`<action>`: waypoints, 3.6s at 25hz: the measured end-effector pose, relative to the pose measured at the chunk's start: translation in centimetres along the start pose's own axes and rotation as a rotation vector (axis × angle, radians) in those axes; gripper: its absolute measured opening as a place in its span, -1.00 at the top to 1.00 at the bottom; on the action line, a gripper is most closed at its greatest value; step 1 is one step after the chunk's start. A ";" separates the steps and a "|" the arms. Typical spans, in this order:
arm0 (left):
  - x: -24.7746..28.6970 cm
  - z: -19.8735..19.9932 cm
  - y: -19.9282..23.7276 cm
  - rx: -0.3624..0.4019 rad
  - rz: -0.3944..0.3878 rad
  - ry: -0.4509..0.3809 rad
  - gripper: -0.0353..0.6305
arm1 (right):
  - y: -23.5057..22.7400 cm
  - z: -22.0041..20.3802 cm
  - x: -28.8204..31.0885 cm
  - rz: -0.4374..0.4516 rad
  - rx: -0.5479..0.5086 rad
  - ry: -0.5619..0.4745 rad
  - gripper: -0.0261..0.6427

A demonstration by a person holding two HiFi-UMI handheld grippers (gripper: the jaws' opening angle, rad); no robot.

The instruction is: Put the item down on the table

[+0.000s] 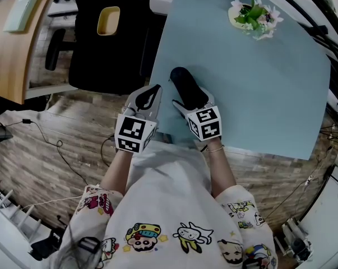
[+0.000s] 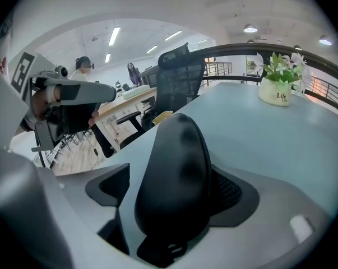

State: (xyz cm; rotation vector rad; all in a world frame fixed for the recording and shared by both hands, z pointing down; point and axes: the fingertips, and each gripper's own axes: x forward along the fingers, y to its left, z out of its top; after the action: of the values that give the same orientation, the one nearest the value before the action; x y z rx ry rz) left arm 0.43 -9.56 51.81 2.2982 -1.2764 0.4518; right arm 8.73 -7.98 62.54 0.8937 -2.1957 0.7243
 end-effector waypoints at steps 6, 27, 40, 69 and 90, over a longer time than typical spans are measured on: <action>-0.2 1.0 0.2 0.011 0.004 -0.019 0.89 | -0.2 0.6 -1.0 -0.018 -0.008 -0.018 -0.41; -1.9 8.1 -1.7 0.104 -0.002 -0.152 0.89 | -2.4 9.4 -13.2 -0.121 0.035 -0.375 -0.21; -3.2 12.4 -4.6 0.152 -0.038 -0.231 0.89 | -5.0 15.1 -24.3 -0.219 0.040 -0.708 0.40; -3.5 12.3 -4.6 0.117 -0.045 -0.233 0.89 | -5.7 14.3 -24.4 -0.224 0.033 -0.717 0.89; -3.5 11.9 -4.2 0.107 -0.029 -0.230 0.89 | -6.1 14.1 -24.1 -0.176 0.095 -0.728 0.89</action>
State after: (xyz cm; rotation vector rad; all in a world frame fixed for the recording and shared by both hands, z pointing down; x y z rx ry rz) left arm 2.94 -11.68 39.07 2.5140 -1.3526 0.2570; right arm 21.68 -11.96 37.40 1.5655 -2.6555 0.4565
